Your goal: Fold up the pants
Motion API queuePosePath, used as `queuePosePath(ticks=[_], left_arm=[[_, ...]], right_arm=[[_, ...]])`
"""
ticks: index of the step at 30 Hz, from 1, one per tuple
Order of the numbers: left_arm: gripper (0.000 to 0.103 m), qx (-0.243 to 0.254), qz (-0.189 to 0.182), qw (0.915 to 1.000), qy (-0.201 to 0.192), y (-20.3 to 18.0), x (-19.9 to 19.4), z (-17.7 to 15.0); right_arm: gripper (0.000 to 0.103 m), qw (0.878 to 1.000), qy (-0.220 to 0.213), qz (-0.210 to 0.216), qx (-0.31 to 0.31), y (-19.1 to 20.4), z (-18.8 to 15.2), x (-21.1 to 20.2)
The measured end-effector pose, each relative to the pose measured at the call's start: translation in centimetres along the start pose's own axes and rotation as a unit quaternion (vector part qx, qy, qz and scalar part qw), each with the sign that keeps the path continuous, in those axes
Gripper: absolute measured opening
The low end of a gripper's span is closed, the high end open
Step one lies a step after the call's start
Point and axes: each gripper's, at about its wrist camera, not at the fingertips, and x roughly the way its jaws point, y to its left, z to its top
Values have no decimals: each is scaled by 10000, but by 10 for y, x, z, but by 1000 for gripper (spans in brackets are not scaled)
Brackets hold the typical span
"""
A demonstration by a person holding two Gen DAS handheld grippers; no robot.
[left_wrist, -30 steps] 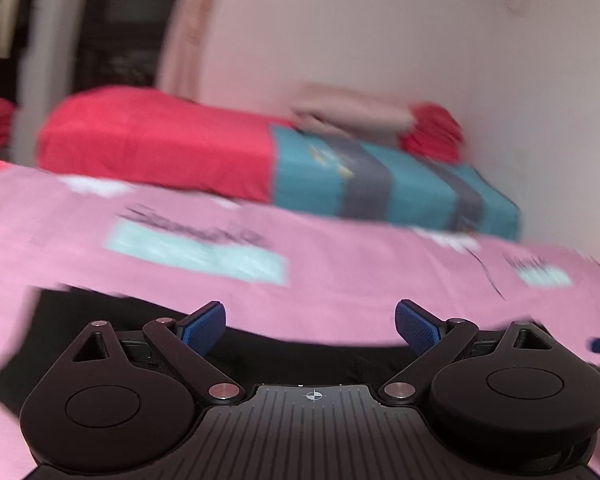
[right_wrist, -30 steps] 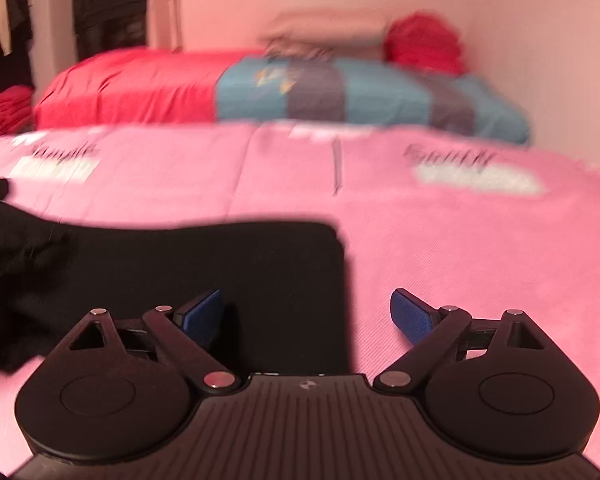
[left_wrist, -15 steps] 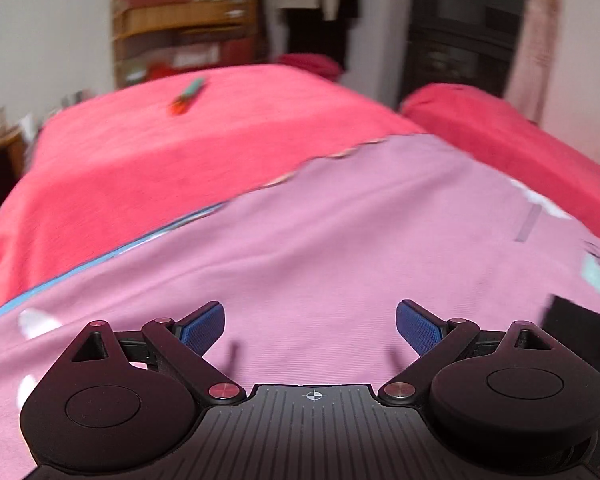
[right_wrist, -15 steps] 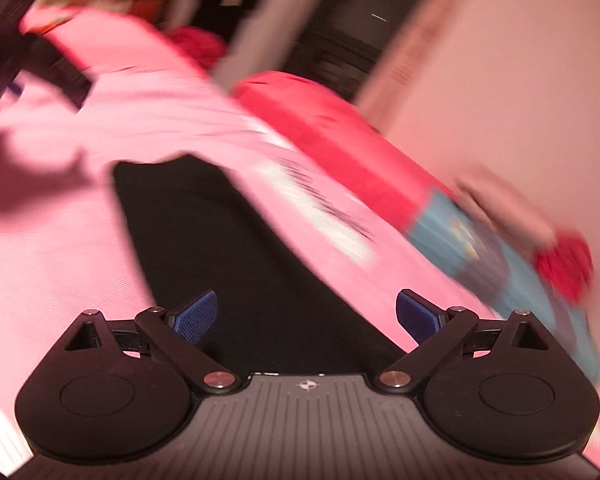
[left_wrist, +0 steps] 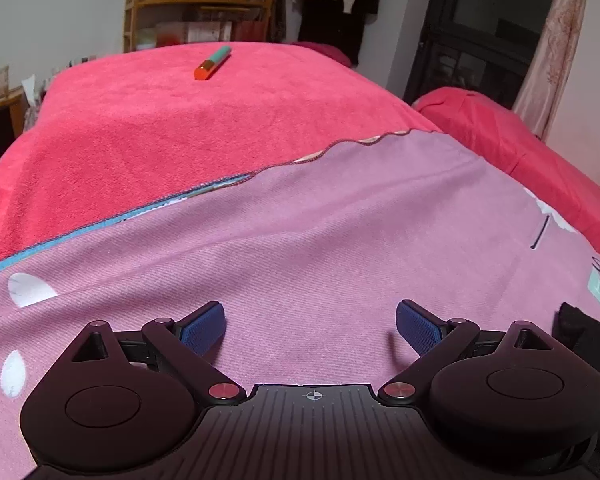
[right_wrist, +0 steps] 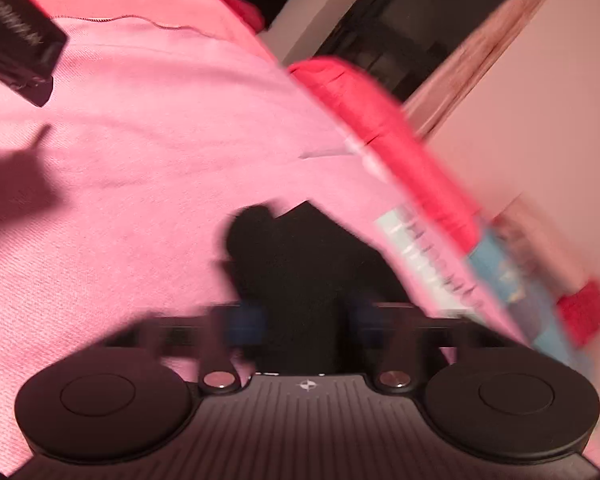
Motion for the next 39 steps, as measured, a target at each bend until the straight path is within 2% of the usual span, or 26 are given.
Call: queuePosePath(ticks=[4, 7, 9, 11, 13, 15, 16, 18, 19, 21, 22, 24, 26, 28, 29, 30, 31, 32, 33, 34, 35, 36, 37, 39], left_arm=[[103, 316, -185, 9993, -84, -21, -18, -11], [103, 795, -717, 9942, -56, -53, -41, -28], [103, 1190, -1212, 9855, 1, -82, -60, -46], [103, 1572, -1817, 9706, 143, -115, -79, -64], [103, 1989, -2371, 9505, 269, -151, -95, -81], [103, 2400, -2587, 9352, 284, -188, -104, -98], [103, 2610, -2575, 9299, 309, -207, -104, -107], [103, 2843, -2441, 9262, 416, -238, -98, -120], [103, 2842, -2492, 9244, 516, -248, -94, -122], [103, 2672, -2826, 9178, 794, -252, -92, -120], [103, 2625, -3053, 9110, 888, -253, -96, -118], [103, 2758, -3597, 8864, 934, -251, -107, -116], [103, 3047, -3981, 8611, 848, -248, -125, -121], [103, 3321, -4109, 8453, 793, -246, -136, -126], [103, 3411, -4148, 8399, 791, -243, -139, -126], [103, 3462, -4163, 8372, 778, -240, -142, -125], [103, 3490, -4182, 8355, 729, -237, -145, -122], [103, 3489, -4187, 8357, 679, -234, -147, -119], [103, 3458, -4182, 8374, 648, -235, -149, -114], [103, 3397, -4184, 8399, 635, -240, -147, -108], [103, 3336, -4185, 8424, 629, -244, -145, -103], [103, 3285, -4154, 8459, 626, -249, -143, -100], [103, 3241, -4086, 8509, 632, -257, -141, -99], [103, 3185, -3974, 8573, 747, -274, -133, -102]], right_arm=[[24, 9912, -52, 734, 1097, -60, 1, -12], [24, 9691, -133, 1209, 2144, -126, 0, -29], [24, 9504, -196, 1425, 2756, -168, -8, -41], [24, 9375, -283, 1478, 3138, -200, -20, -52], [23, 9272, -394, 1501, 3408, -224, -34, -65], [23, 9193, -498, 1528, 3593, -242, -50, -78], [23, 9164, -541, 1524, 3663, -251, -58, -86], [23, 9121, -643, 1460, 3776, -268, -73, -99], [23, 9105, -682, 1395, 3833, -278, -82, -106], [23, 9046, -756, 1237, 4009, -297, -106, -123], [23, 9008, -785, 1149, 4113, -310, -122, -131], [23, 8906, -830, 893, 4380, -332, -159, -147], [23, 8747, -809, 651, 4734, -353, -207, -160], [28, 8635, -614, 484, 4983, -364, -257, -161], [32, 8581, -284, 367, 5115, -368, -281, -154], [43, 8492, 135, 210, 5276, -370, -303, -148], [42, 8364, 269, 141, 5472, -373, -322, -148], [42, 8202, 6, 289, 5714, -376, -337, -154], [51, 8052, -202, 324, 5917, -379, -345, -162], [64, 8015, -290, 70, 5972, -382, -345, -168], [67, 8094, -356, -323, 5853, -383, -339, -173], [69, 8232, -415, -644, 5625, -384, -330, -175], [71, 8359, -428, -793, 5415, -383, -320, -174], [74, 8537, -436, -702, 5142, -381, -301, -166]])
